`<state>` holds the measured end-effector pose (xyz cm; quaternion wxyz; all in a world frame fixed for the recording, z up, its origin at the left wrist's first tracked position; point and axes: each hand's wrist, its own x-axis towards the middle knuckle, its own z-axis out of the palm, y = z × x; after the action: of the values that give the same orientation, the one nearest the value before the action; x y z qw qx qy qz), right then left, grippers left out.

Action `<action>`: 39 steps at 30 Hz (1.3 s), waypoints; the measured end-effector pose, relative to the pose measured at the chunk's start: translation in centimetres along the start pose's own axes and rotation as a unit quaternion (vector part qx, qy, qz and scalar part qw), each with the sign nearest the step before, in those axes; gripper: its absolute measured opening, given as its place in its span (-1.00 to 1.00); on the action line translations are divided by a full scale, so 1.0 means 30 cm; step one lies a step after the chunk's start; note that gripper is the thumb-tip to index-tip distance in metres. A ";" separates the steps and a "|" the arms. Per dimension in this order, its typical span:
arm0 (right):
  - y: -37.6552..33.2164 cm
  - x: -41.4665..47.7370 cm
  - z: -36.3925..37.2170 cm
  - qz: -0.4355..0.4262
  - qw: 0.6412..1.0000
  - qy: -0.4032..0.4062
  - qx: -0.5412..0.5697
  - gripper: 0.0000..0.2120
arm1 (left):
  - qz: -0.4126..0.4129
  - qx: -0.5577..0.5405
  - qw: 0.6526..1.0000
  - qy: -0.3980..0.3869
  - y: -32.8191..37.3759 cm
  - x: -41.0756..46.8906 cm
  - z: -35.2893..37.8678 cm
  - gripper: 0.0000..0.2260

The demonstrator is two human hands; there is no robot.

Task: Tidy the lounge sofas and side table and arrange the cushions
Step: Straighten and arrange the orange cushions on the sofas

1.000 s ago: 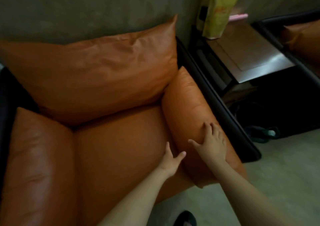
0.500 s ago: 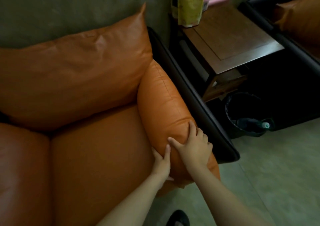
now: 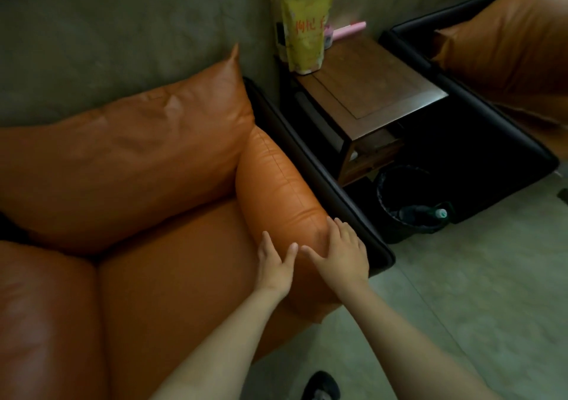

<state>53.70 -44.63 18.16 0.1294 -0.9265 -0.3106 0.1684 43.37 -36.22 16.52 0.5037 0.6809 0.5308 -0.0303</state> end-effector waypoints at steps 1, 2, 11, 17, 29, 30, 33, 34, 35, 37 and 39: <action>-0.004 -0.016 -0.026 -0.001 1.000 0.006 0.002 -0.17 | 0.022 0.012 1.000 -0.005 0.013 -0.018 -0.017 -0.28; -0.011 -0.030 -0.056 -0.003 1.000 0.011 0.005 -0.18 | 0.043 0.026 0.999 -0.007 0.028 -0.038 -0.034 -0.27; -0.109 -0.167 -0.386 -0.053 0.993 0.103 0.006 -0.27 | 0.223 0.229 0.947 0.015 0.279 -0.252 -0.262 -0.30; -0.124 -0.240 -0.646 -0.075 0.987 0.144 0.012 -0.29 | 0.302 0.330 0.892 0.069 0.514 -0.427 -0.378 -0.36; 0.288 -0.398 -1.191 -0.066 0.975 0.213 -0.025 -0.33 | 0.455 0.436 0.768 0.111 1.083 -0.755 -0.150 -0.49; 0.356 -0.411 -1.236 -0.061 0.974 0.217 -0.029 -0.34 | 0.462 0.444 0.761 0.104 1.122 -0.787 -0.092 -0.49; 0.552 -0.436 -1.342 -0.050 0.969 0.239 -0.035 -0.34 | 0.489 0.472 0.728 0.089 1.228 -0.866 0.079 -0.50; 0.611 -0.443 -1.371 -0.045 0.967 0.247 -0.041 -0.34 | 0.499 0.471 0.722 0.088 1.263 -0.887 0.132 -0.50; 0.666 -0.447 -1.397 -0.038 0.966 0.252 -0.048 -0.33 | 0.510 0.466 0.718 0.086 1.296 -0.907 0.181 -0.49; 0.768 -0.452 -1.443 -0.021 0.965 0.256 -0.053 -0.32 | 0.533 0.462 0.705 0.078 1.358 -0.951 0.269 -0.50; 0.850 -0.450 -1.486 -0.008 0.964 0.262 -0.049 -0.32 | 0.543 0.466 0.695 0.073 1.418 -0.988 0.341 -0.50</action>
<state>74.62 -78.74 53.06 0.1619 -0.9409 -0.2813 -0.0964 67.59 -61.08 56.38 0.0106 0.9982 0.0217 0.0553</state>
